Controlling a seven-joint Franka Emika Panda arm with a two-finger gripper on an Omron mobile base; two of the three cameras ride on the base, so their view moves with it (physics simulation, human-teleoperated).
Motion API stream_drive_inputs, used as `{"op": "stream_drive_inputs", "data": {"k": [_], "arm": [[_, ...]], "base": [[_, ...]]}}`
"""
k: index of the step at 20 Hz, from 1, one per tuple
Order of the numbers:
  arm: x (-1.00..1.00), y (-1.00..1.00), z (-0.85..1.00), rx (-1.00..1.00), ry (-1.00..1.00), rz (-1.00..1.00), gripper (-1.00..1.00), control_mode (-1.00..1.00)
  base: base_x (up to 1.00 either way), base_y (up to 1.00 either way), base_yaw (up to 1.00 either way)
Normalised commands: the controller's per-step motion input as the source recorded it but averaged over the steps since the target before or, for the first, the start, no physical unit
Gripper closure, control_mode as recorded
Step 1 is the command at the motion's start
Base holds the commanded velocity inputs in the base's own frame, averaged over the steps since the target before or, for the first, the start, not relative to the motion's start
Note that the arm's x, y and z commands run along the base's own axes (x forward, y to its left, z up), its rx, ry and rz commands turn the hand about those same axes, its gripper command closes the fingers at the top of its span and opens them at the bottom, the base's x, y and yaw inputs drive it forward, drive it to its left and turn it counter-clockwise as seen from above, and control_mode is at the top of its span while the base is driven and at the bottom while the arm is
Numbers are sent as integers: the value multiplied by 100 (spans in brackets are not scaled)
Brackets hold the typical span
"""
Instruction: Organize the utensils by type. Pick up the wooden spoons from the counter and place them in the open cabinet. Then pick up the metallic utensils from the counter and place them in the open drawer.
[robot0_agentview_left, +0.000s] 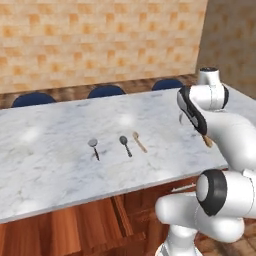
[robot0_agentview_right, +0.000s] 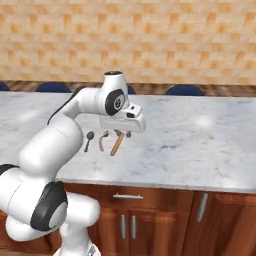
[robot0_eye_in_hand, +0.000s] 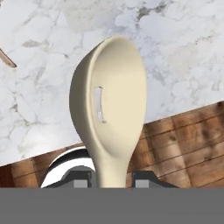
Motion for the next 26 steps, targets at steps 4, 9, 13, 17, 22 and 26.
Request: {"op": "stream_drive_inputs", "data": {"k": [4, 9, 13, 17, 22, 26], "arm": [[0, 0, 0, 0, 0, 0, 100, 100], [0, 0, 0, 0, 0, 0, 100, 100], [0, 0, 0, 0, 0, 0, 100, 100], [0, 0, 0, 0, 0, 0, 100, 100], [0, 0, 0, 0, 0, 0, 100, 100], [0, 0, 0, 0, 0, 0, 100, 100]], "base": [[0, 11, -100], [0, 10, -100], [0, 6, -100], [0, 5, -100], [0, 5, -100], [0, 1, -100]]}}
